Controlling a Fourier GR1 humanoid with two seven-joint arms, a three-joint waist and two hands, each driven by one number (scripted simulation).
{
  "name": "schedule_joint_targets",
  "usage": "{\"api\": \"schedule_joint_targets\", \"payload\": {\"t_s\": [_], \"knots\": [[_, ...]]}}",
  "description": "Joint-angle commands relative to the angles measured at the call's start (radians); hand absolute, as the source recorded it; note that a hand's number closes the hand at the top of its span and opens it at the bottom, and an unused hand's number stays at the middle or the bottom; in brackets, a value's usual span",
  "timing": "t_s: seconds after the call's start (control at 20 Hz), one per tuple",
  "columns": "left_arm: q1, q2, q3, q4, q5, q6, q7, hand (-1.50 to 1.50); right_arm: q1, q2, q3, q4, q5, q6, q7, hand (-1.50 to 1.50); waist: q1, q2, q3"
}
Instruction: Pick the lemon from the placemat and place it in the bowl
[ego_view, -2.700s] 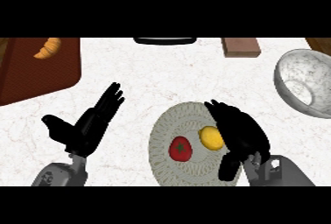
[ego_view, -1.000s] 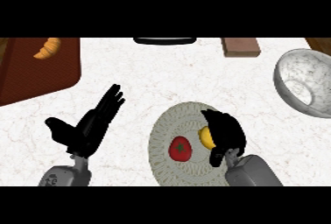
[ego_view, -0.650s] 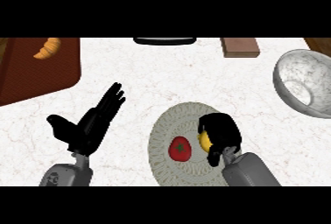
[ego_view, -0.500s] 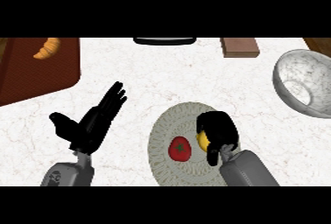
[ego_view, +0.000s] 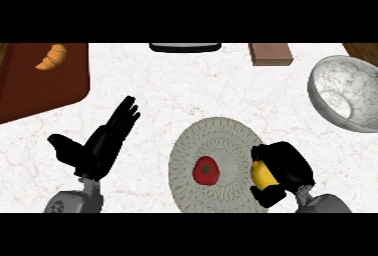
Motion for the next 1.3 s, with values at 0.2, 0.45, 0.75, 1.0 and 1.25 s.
{"api": "schedule_joint_targets", "payload": {"t_s": [0.2, 0.45, 0.75, 1.0, 1.25], "knots": [[0.002, 0.005, 0.012, 0.004, 0.006, -0.003, 0.020, 0.00, 0.329, -0.380, -0.159, -0.154, -0.042, -0.208, -0.362, 1.50, -0.015, 0.007, 0.004], [0.002, 0.013, 0.023, -0.009, 0.021, -0.031, 0.012, 0.00, 0.410, -0.363, -0.309, -0.356, -0.147, -0.196, -0.334, 1.50, -0.005, 0.008, 0.003], [0.017, 0.006, 0.024, 0.002, -0.006, -0.016, -0.027, 0.00, 0.529, -0.403, -0.557, -0.608, -0.386, -0.136, -0.389, 1.50, -0.019, 0.005, 0.003], [0.011, 0.003, 0.020, 0.034, -0.012, -0.023, -0.029, 0.00, 0.561, -0.405, -0.825, -0.773, -0.588, -0.034, -0.340, 1.50, -0.021, 0.006, 0.002], [0.015, -0.011, 0.010, 0.041, -0.008, -0.042, -0.047, 0.00, 0.484, -0.400, -1.006, -0.739, -0.740, 0.097, -0.314, 1.50, 0.002, 0.010, 0.003]]}}
